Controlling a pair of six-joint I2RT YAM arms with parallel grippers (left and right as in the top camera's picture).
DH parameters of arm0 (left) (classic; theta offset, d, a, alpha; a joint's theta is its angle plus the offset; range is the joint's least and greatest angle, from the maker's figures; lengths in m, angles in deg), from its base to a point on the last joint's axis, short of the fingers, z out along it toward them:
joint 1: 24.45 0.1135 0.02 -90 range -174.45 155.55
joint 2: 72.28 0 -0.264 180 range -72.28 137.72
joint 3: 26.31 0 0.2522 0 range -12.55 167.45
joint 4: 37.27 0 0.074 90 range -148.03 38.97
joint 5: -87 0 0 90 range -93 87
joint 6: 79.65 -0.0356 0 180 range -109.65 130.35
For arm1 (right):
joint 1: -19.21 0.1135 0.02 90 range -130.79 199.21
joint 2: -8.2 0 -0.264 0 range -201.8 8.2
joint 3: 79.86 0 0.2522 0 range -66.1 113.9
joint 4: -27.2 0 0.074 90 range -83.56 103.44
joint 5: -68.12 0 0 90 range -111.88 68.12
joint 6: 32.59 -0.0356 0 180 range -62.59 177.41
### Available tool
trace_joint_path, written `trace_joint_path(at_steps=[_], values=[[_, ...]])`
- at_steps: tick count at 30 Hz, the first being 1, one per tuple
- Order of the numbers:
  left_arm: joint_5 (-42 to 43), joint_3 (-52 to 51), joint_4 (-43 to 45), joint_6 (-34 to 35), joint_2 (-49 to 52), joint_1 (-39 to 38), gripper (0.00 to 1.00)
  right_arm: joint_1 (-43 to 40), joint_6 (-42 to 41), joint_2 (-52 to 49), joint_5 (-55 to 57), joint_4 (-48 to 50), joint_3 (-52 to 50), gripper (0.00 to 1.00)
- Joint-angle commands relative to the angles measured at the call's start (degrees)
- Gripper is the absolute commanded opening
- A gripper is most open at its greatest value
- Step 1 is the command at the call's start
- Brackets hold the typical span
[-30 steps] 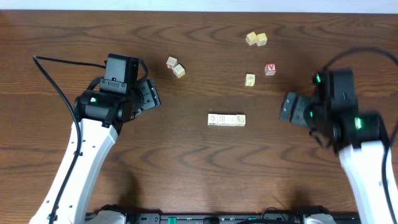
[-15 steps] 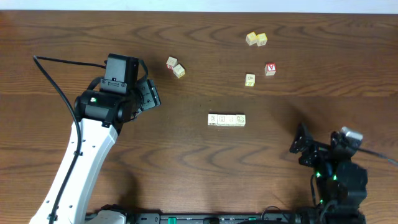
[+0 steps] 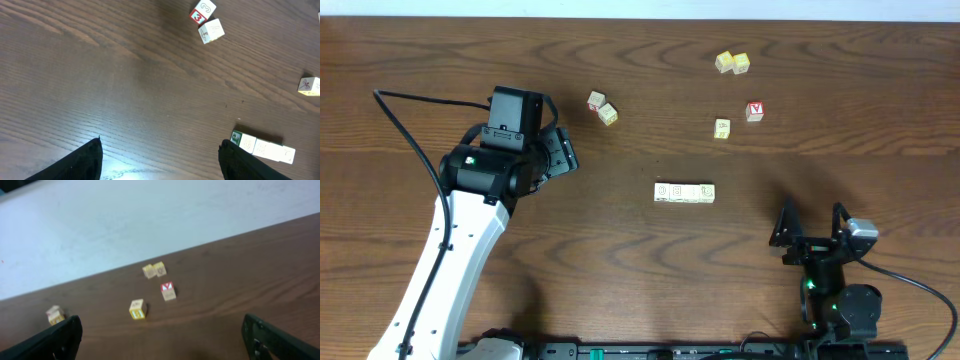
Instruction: Lift 4 blocks
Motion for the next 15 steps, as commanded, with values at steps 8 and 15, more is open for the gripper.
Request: trace_joint_path(at_steps=[8,15], values=[[-0.70,0.46,-0.20,0.09,0.37,0.20,0.75,1.55,8.83,0.46,-0.35,-1.99,-0.35,0.99],[-0.70,0.46,-0.20,0.09,0.37,0.20,0.75,1.55,8.85,0.42,-0.35,-1.99,-0.35,0.99]])
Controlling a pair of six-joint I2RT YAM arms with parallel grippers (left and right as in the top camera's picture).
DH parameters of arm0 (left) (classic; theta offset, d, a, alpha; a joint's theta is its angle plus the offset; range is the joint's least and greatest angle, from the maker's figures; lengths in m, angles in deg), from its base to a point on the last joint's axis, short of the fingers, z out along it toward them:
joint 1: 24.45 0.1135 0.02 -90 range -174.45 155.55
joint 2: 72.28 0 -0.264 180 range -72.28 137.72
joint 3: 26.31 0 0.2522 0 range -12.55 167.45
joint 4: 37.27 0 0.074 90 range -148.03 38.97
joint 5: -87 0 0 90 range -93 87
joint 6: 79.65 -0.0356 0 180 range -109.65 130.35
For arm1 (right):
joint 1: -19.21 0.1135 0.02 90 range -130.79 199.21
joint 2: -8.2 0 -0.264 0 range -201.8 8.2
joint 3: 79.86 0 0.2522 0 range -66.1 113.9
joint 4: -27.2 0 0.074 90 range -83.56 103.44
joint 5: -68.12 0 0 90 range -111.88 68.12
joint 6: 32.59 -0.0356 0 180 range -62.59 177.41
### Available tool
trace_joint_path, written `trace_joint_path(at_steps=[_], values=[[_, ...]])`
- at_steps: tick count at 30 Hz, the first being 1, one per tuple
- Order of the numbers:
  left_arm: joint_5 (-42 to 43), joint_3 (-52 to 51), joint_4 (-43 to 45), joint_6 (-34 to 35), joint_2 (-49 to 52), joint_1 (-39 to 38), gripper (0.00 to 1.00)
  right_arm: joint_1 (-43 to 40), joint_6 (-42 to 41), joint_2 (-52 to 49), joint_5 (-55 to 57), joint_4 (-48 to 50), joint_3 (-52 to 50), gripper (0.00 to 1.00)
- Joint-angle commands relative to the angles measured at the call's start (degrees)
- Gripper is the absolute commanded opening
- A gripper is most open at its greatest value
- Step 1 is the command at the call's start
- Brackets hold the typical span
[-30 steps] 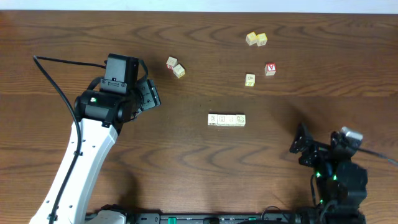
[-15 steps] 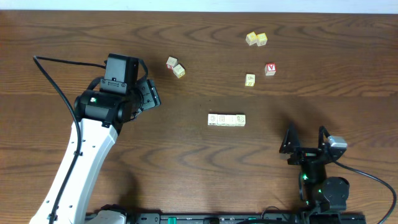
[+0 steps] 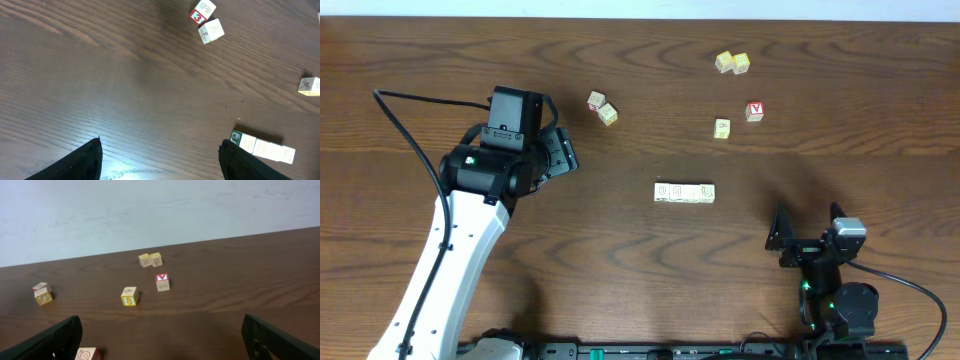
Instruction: Lift 4 blocks
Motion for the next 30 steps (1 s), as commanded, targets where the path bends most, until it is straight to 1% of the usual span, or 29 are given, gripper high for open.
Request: trace_joint_path(at_steps=[1,11,12,13,21,23,27,30], values=[[-0.70,0.46,-0.17,0.09,0.37,0.20,0.75,0.61,1.09,0.33,-0.11,-0.22,-0.09,0.99],[-0.70,0.46,-0.17,0.09,0.37,0.20,0.75,0.61,1.07,0.31,-0.11,-0.22,-0.09,0.99],[-2.97,0.46,-1.09,-4.17,0.37,0.20,0.75,0.61,1.09,0.31,-0.11,-0.22,-0.09,0.99],[-3.52,0.44,-1.27,-4.90,0.37,0.20,0.75,0.61,1.07,0.31,-0.11,-0.22,-0.09,0.99],[-3.48,0.42,-1.27,-4.90,0.37,0.20,0.75,0.61,1.09,0.31,-0.11,-0.22,-0.09,0.99],[-3.48,0.39,-1.27,-5.99,-0.07,0.31,0.75,0.61,1.07,0.31,-0.11,-0.22,-0.09,0.99],[-3.21,-2.71,-0.81,-7.91,-4.90,0.31,0.75,0.61,1.09,0.31,-0.11,-0.22,-0.09,0.99],[-3.04,-7.98,2.21,-11.02,-11.08,0.31,0.75,0.61,1.07,0.31,-0.11,-0.22,-0.09,0.99]])
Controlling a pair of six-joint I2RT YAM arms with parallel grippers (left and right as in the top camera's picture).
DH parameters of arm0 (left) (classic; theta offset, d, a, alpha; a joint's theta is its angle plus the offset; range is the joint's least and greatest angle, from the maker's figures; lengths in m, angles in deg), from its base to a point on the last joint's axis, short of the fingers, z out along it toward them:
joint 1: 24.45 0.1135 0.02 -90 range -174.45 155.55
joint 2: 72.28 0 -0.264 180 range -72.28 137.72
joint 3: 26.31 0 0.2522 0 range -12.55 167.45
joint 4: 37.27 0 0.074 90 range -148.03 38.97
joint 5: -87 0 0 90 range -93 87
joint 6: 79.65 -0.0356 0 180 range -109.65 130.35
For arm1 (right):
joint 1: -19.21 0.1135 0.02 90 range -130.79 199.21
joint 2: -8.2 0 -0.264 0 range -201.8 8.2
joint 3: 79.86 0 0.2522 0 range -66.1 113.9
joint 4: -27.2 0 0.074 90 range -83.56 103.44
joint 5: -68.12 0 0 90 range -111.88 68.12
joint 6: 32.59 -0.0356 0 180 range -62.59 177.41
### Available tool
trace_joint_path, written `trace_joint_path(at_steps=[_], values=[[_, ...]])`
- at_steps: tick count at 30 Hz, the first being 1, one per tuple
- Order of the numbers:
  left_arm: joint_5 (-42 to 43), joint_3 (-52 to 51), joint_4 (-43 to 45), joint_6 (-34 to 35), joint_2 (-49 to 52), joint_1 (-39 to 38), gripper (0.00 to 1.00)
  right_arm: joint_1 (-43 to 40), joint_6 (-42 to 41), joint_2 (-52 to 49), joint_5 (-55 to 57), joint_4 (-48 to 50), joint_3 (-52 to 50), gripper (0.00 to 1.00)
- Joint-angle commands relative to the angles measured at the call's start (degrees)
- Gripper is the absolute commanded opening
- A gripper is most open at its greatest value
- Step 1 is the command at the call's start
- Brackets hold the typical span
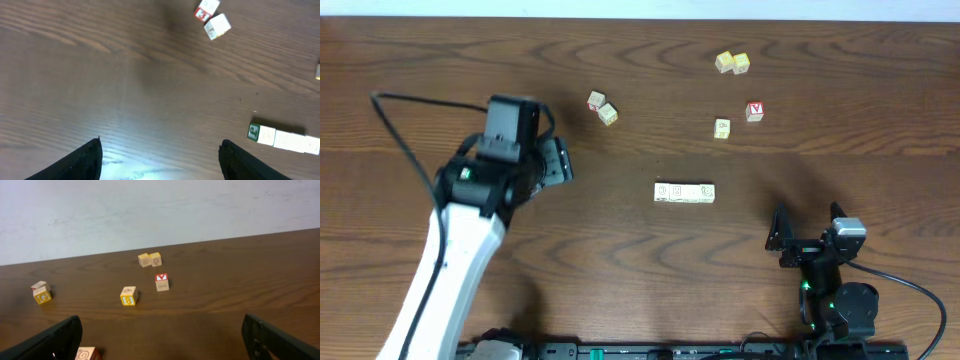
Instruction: Lift 4 blocks
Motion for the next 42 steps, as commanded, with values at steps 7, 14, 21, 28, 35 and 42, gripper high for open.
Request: trace_joint_path(at_steps=[7,14,21,28,35,42], values=[[8.09,-25.46,21.16,-17.84,-29.59,1.75,0.75,0.61,0.68,0.31,-0.11,-0.24,-0.09,0.99],[12.44,-43.74,29.11,-18.97,-56.46,8.41,0.75,0.61,0.66,0.31,-0.11,-0.24,-0.09,0.99],[12.87,-53.55,36.98,-18.99,-68.83,9.88,0.75,0.61,0.66,0.31,-0.11,-0.24,-0.09,0.99],[19.34,-61.75,51.36,-21.16,-72.46,13.46,0.75,0.61,0.66,0.31,-0.11,-0.24,-0.09,0.99],[19.69,-66.73,60.24,-21.70,-72.46,13.46,0.75,0.61,0.68,0.31,-0.11,-0.24,-0.09,0.99],[19.67,-66.73,53.55,-21.66,-72.46,13.40,0.75,0.61,0.68,0.31,-0.11,-0.24,-0.09,0.99]])
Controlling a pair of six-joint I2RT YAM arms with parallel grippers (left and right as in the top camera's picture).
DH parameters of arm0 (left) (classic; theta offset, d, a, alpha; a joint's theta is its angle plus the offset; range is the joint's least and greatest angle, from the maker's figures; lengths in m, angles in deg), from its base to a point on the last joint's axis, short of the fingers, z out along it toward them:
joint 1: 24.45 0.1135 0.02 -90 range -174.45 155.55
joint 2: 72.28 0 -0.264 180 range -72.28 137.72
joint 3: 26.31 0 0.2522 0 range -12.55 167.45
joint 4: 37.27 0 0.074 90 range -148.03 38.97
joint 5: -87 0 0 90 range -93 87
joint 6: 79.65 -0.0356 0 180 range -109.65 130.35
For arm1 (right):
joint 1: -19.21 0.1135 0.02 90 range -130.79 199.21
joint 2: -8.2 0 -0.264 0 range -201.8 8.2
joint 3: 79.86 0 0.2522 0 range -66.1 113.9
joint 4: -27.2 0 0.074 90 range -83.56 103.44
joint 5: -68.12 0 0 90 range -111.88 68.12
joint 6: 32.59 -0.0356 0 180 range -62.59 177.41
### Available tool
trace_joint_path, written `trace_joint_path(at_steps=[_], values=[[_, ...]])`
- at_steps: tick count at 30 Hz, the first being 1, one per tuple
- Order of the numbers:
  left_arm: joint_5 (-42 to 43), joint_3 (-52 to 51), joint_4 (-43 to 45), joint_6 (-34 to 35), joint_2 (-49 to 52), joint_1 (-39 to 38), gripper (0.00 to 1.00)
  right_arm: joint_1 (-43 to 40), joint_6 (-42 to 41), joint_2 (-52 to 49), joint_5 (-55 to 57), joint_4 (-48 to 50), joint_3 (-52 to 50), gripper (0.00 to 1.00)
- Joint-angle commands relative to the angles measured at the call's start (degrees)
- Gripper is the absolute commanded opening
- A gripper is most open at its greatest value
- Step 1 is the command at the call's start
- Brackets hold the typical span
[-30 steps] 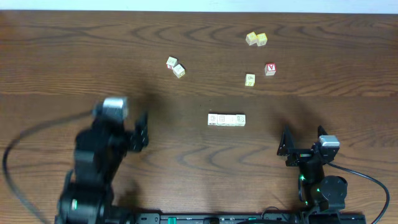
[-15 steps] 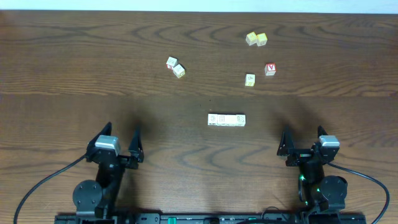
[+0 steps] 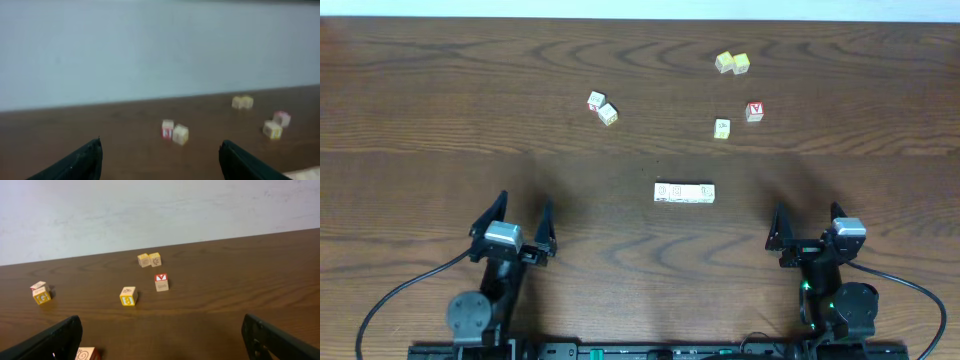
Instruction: Lift 4 blocks
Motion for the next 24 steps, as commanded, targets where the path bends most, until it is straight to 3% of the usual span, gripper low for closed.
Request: trace_joint_path(at_steps=[1,5,24], values=[[0.79,-0.20,-5.51,-0.92,-0.48,0.24,0.75,0.61,0.66,0.31,-0.13,-0.26,-0.09,0.99],[0.83,-0.20,-11.82,-0.81,-0.48,0.24,0.75,0.61,0.66,0.31,-0.13,-0.26,-0.09,0.99],[0.81,-0.20,-11.65,-0.74,-0.35,0.20,0.75,0.61,0.63,0.31,-0.13,-0.26,-0.09,0.99]])
